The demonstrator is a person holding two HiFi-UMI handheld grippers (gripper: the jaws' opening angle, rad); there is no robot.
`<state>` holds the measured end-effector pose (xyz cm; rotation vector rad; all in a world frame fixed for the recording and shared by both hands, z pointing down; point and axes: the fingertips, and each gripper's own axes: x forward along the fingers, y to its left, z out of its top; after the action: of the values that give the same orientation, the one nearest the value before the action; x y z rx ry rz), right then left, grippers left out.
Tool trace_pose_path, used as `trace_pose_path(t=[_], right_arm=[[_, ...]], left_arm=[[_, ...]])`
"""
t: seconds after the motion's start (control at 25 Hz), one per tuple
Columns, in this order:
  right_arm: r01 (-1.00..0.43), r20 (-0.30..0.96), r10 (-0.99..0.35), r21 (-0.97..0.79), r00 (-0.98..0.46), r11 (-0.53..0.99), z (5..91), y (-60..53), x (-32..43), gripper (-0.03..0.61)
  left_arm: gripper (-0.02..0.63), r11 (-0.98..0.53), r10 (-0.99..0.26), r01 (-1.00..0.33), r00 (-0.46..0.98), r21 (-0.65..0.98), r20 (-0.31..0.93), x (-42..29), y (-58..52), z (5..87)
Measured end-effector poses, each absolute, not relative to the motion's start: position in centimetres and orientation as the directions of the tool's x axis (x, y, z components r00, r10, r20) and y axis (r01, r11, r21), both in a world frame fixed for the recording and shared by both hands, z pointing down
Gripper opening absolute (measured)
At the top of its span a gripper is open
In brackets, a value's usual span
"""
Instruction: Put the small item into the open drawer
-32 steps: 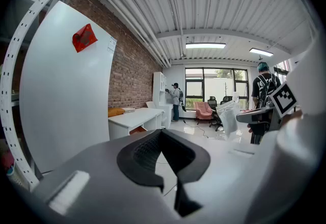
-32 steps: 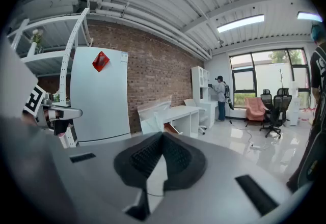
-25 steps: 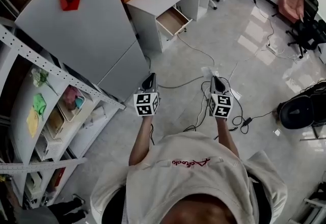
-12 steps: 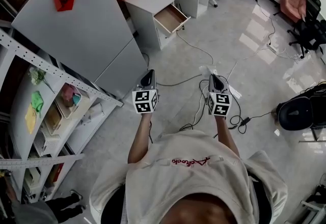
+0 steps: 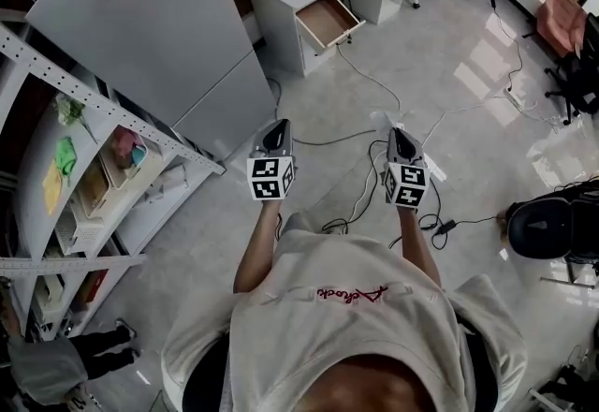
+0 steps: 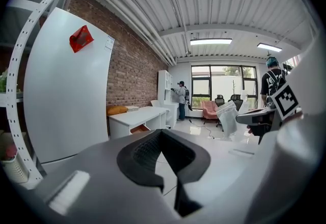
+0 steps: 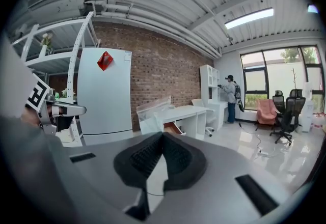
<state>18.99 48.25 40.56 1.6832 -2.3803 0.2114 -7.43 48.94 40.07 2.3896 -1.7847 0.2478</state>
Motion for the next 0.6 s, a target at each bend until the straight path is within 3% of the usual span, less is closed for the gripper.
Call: trace_pose_path(t=[0.6], right_arm=[[-0.932,0.269,-0.897,-0.003,-0.351,0.363,41.8,43.7,18.6,0.011]], left_arm=[[0.009,-0.276,-0.932,-0.961,0.271,0.016,0.241,-6.7,45.0,41.2]])
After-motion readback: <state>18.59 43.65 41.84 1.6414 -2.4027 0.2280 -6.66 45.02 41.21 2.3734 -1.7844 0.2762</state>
